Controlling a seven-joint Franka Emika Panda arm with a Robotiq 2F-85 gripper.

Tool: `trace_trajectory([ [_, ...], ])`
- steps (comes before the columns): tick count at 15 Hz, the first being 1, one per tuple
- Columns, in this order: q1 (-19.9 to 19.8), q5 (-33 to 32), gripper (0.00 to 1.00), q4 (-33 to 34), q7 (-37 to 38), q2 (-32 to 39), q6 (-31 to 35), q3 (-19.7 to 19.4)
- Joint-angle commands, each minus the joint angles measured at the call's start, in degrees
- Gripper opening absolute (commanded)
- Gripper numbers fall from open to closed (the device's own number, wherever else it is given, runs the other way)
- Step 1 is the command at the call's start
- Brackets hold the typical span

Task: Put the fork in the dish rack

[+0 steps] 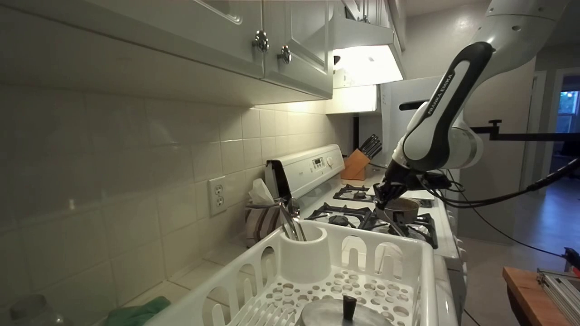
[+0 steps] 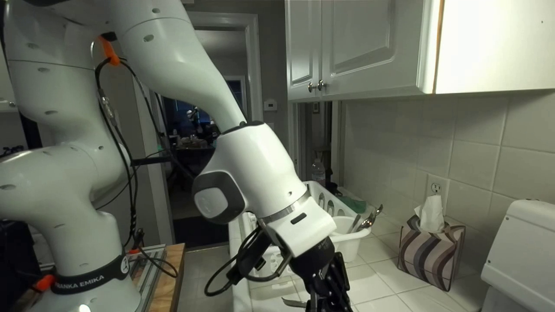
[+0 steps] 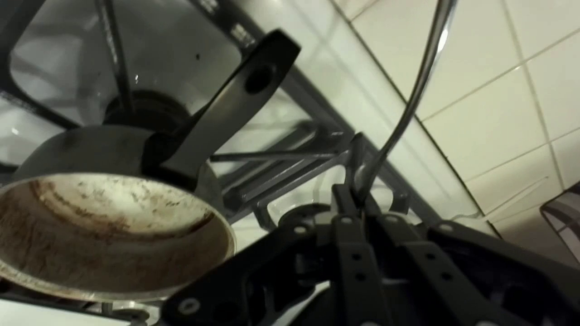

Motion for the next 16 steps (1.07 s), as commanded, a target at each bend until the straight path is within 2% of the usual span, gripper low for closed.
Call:
trace_trajectory([
  [1,7.23,2.37,0.01,0.46,-5.16,-0.58,5.27,-6.15],
  [3,11.02,5.94,0.01,1.46,-7.68,-0.69,7.46,-6.88],
  [11,26.75,22.04,0.01,7.0,-18.34,-1.48,15.13,-5.1],
  [16,33.0,28.52,0.01,10.35,-23.02,-1.81,19.52,-3.25],
])
